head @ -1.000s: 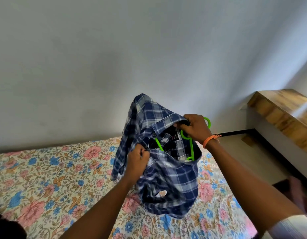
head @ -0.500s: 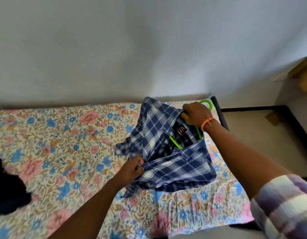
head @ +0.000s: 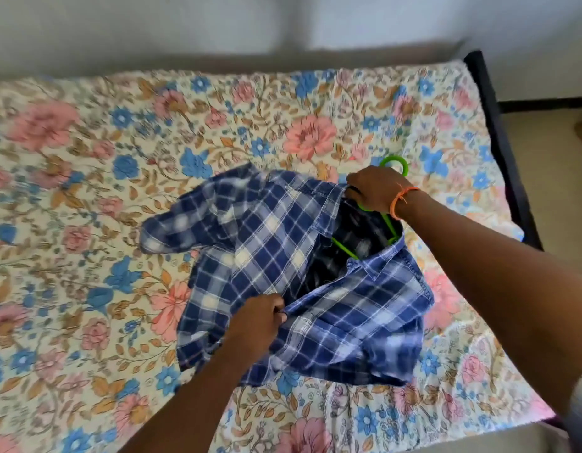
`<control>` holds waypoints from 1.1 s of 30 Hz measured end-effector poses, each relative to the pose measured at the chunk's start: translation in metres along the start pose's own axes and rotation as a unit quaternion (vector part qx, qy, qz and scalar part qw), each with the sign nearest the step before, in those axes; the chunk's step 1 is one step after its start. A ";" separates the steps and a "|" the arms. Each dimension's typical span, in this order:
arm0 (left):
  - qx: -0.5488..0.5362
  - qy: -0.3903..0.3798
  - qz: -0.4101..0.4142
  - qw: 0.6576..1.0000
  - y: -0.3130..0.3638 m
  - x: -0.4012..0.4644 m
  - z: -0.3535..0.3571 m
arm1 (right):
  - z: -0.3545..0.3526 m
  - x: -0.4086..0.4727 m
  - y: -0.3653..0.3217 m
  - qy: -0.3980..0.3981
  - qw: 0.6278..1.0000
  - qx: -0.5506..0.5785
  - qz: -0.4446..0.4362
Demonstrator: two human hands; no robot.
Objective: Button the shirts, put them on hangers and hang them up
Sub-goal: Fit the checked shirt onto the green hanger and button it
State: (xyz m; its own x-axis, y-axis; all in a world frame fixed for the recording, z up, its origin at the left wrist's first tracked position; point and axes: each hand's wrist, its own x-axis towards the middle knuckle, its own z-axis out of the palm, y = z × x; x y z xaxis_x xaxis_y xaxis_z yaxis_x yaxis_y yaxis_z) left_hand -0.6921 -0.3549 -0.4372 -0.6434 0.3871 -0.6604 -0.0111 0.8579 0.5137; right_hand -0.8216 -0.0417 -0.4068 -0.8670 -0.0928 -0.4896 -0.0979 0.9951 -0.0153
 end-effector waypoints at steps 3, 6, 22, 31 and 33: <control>0.056 -0.014 -0.008 0.998 -0.009 0.031 0.026 | 0.051 0.022 0.000 0.023 0.999 0.011 0.035; 0.154 -0.026 -0.014 0.988 -0.002 0.044 0.033 | 0.112 0.029 -0.002 0.079 0.988 0.066 0.113; -0.029 0.133 0.010 0.991 0.038 0.094 0.037 | 0.166 -0.088 -0.189 0.184 0.674 0.523 0.488; -0.018 0.131 0.030 0.991 0.031 0.100 0.040 | 0.166 -0.075 -0.181 0.186 0.593 0.568 0.540; -0.030 0.114 0.039 0.992 0.029 0.101 0.040 | 0.166 -0.079 -0.185 0.205 0.599 0.583 0.509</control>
State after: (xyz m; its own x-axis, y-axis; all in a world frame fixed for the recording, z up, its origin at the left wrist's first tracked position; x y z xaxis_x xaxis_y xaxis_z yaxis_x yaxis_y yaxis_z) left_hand -0.7274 -0.2773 -0.5110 -0.8004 0.3588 -0.4802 0.0045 0.8047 0.5936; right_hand -0.6534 -0.2122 -0.5100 -0.2574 0.8206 -0.5102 0.7841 -0.1311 -0.6066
